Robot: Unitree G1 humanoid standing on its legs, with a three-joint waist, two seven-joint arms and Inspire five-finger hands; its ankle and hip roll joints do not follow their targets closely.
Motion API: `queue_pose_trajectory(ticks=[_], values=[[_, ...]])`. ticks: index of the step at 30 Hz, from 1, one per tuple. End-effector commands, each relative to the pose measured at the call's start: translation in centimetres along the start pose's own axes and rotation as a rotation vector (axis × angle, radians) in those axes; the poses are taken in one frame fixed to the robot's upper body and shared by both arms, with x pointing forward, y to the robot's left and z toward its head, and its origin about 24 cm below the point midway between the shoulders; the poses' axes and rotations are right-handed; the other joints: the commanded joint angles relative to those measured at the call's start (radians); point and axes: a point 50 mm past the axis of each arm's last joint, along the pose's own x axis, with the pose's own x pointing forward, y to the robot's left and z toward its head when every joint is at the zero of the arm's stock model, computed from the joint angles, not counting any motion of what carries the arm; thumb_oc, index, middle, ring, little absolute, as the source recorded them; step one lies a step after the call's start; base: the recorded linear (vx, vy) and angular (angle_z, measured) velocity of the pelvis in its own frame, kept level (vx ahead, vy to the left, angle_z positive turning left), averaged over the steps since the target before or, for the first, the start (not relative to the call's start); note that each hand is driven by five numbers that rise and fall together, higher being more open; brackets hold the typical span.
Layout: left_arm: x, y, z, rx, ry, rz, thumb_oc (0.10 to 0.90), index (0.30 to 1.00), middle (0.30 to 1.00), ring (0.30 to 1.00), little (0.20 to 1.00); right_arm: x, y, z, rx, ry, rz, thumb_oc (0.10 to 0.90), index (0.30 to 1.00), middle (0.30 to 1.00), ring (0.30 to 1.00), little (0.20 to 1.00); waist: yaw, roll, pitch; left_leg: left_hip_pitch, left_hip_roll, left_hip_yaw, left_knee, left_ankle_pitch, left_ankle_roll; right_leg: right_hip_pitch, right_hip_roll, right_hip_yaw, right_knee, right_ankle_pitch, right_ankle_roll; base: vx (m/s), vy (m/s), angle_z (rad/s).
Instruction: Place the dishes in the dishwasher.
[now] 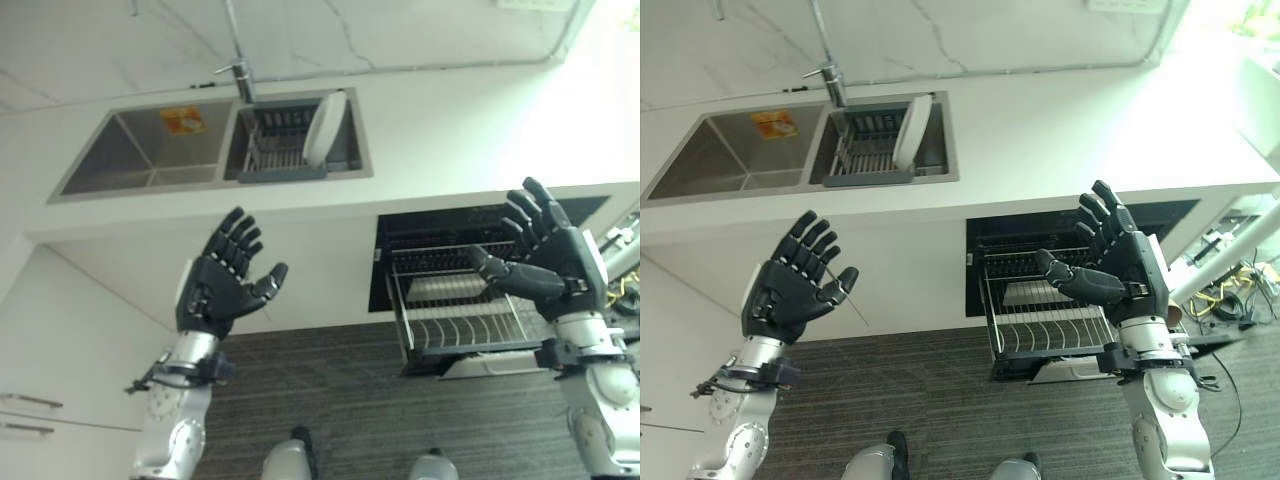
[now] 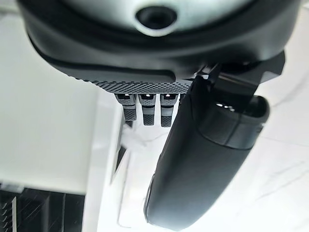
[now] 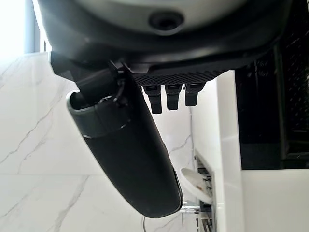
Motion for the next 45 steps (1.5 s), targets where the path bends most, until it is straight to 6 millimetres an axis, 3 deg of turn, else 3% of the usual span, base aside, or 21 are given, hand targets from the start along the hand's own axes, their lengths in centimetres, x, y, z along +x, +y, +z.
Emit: queue_pose_trajectory(ticks=[1, 7, 10, 13, 15, 16, 17, 18, 22, 24, 32, 41, 43, 45], values=[[1.3, -2.4, 5.7, 0.095, -0.319, -0.154, 0.800, 0.900, 0.900, 0.900, 0.900, 1.5, 0.3, 5.2, -0.022, -0.293, 0.017, 0.800, 0.900, 0.900, 0.900, 0.900, -0.011, 0.016, -0.068, 0.097, 0.031, -0.021, -0.112, 0.020, -0.031, -0.003, 0.064, -0.077, 0.036, -0.003, 0.016, 0.12, 0.305, 0.19], [1.8, -2.9, 7.1, 0.133, -0.376, -0.170, 0.800, 0.900, 0.900, 0.900, 0.900, 1.7, 1.7, 4.2, -0.017, -0.263, 0.010, 0.800, 0.900, 0.900, 0.900, 0.900, 0.021, 0.003, -0.074, 0.101, -0.042, -0.043, -0.112, -0.021, 0.031, 0.037, 0.037, -0.095, 0.036, 0.087, 0.009, 0.09, 0.218, 0.03], [2.0, -3.1, 7.2, 0.159, -0.377, -0.165, 0.800, 0.900, 0.900, 0.900, 0.900, 1.7, 1.9, 3.9, -0.001, -0.256, 0.012, 0.800, 0.900, 0.900, 0.900, 0.900, 0.032, 0.013, -0.077, 0.102, -0.049, -0.062, -0.112, -0.026, 0.058, 0.074, 0.084, -0.119, 0.045, 0.145, 0.000, 0.12, 0.224, 0.02], [2.0, -3.1, 7.1, 0.182, -0.374, -0.154, 0.800, 0.900, 0.900, 0.900, 0.900, 1.8, 2.0, 3.9, 0.002, -0.257, 0.019, 0.800, 0.900, 0.900, 0.900, 0.900, 0.030, 0.013, -0.072, 0.101, -0.051, -0.069, -0.112, -0.023, 0.061, 0.061, 0.159, -0.109, 0.038, 0.100, -0.018, 0.05, 0.048, 0.08], [2.1, -3.1, 7.1, 0.183, -0.368, -0.149, 0.800, 0.900, 0.900, 0.900, 0.900, 1.7, 1.9, 4.0, -0.013, -0.253, 0.023, 0.800, 0.900, 0.900, 0.900, 0.900, 0.021, -0.001, -0.067, 0.102, -0.067, -0.073, -0.112, -0.020, 0.058, 0.027, 0.233, -0.092, 0.036, 0.019, -0.041, 0.05, -0.033, -0.04], [2.2, -3.0, 7.1, 0.183, -0.369, -0.145, 0.800, 0.900, 0.900, 0.900, 0.900, 1.8, 1.8, 4.0, -0.017, -0.254, 0.028, 0.800, 0.900, 0.900, 0.900, 0.900, 0.021, -0.009, -0.064, 0.104, -0.074, -0.069, -0.112, -0.020, 0.054, 0.005, 0.242, -0.096, 0.036, -0.009, -0.051, 0.03, -0.101, -0.03], [2.2, -3.0, 7.1, 0.183, -0.378, -0.140, 0.800, 0.900, 0.900, 0.900, 0.900, 1.9, 1.9, 4.0, -0.017, -0.264, 0.038, 0.800, 0.900, 0.900, 0.900, 0.900, 0.025, -0.021, -0.057, 0.106, -0.080, -0.055, -0.112, -0.023, 0.048, -0.039, 0.237, -0.116, 0.036, -0.040, -0.063, 0.03, -0.158, -0.17], [2.2, -3.1, 7.1, 0.190, -0.385, -0.137, 0.800, 0.900, 0.900, 0.900, 0.900, 2.0, 2.2, 3.9, -0.007, -0.273, 0.043, 0.800, 0.900, 0.900, 0.900, 0.900, 0.028, -0.027, -0.052, 0.109, -0.080, -0.041, -0.112, -0.028, 0.047, -0.062, 0.225, -0.126, 0.036, -0.027, -0.057, 0.05, -0.174, -0.22], [2.2, -3.3, 6.9, 0.187, -0.388, -0.133, 0.800, 0.900, 0.900, 0.900, 0.900, 2.2, 2.1, 3.8, 0.000, -0.278, 0.028, 0.800, 0.900, 0.900, 0.900, 0.900, 0.022, -0.030, -0.052, 0.113, -0.088, -0.052, -0.112, -0.031, 0.049, -0.081, 0.251, -0.052, 0.036, -0.041, -0.072, 0.04, -0.164, -0.15], [2.3, -3.5, 6.8, 0.166, -0.386, -0.136, 0.800, 0.900, 0.900, 0.900, 0.900, 2.5, 2.1, 3.9, -0.001, -0.278, 0.016, 0.800, 0.900, 0.900, 0.900, 0.900, 0.029, -0.033, -0.063, 0.117, -0.090, -0.046, -0.112, -0.033, 0.047, -0.083, 0.244, -0.065, 0.036, -0.047, -0.073, 0.07, -0.169, -0.03], [1.8, -3.2, 6.6, 0.119, -0.381, -0.077, 0.800, 0.900, 0.900, 0.900, 0.900, 2.7, 2.4, 3.7, -0.011, -0.251, 0.038, 0.800, 0.900, 0.900, 0.900, 0.900, 0.017, -0.008, -0.088, 0.142, -0.063, -0.005, -0.112, -0.027, 0.027, -0.076, 0.265, -0.049, 0.036, -0.071, -0.094, 0.08, -0.101, -0.05], [1.5, -3.0, 6.5, 0.079, -0.396, -0.062, 0.800, 0.900, 0.900, 0.900, 0.900, 2.6, 2.0, 3.7, -0.020, -0.242, 0.030, 0.800, 0.900, 0.900, 0.900, 0.900, 0.009, -0.005, -0.083, 0.160, -0.053, 0.002, -0.112, -0.009, 0.011, -0.066, 0.280, -0.040, 0.036, -0.083, -0.111, 0.05, -0.085, -0.02], [1.2, -2.9, 6.4, 0.071, -0.396, -0.051, 0.800, 0.900, 0.900, 0.900, 0.900, 2.4, 1.9, 3.6, -0.030, -0.234, 0.039, 0.800, 0.900, 0.900, 0.900, 0.900, -0.001, -0.024, -0.079, 0.195, -0.070, 0.039, -0.112, 0.021, 0.011, -0.063, 0.269, -0.021, 0.036, -0.085, -0.127, 0.11, -0.134, -0.02], [1.2, -2.9, 6.2, 0.067, -0.395, -0.054, 0.800, 0.900, 0.900, 0.900, 0.900, 2.1, 1.7, 3.6, -0.044, -0.232, 0.037, 0.800, 0.900, 0.900, 0.900, 0.900, -0.007, -0.049, -0.064, 0.193, -0.077, 0.080, -0.049, 0.113, -0.006, -0.056, 0.252, -0.012, 0.036, -0.082, -0.147, 0.06, -0.126, -0.05]])
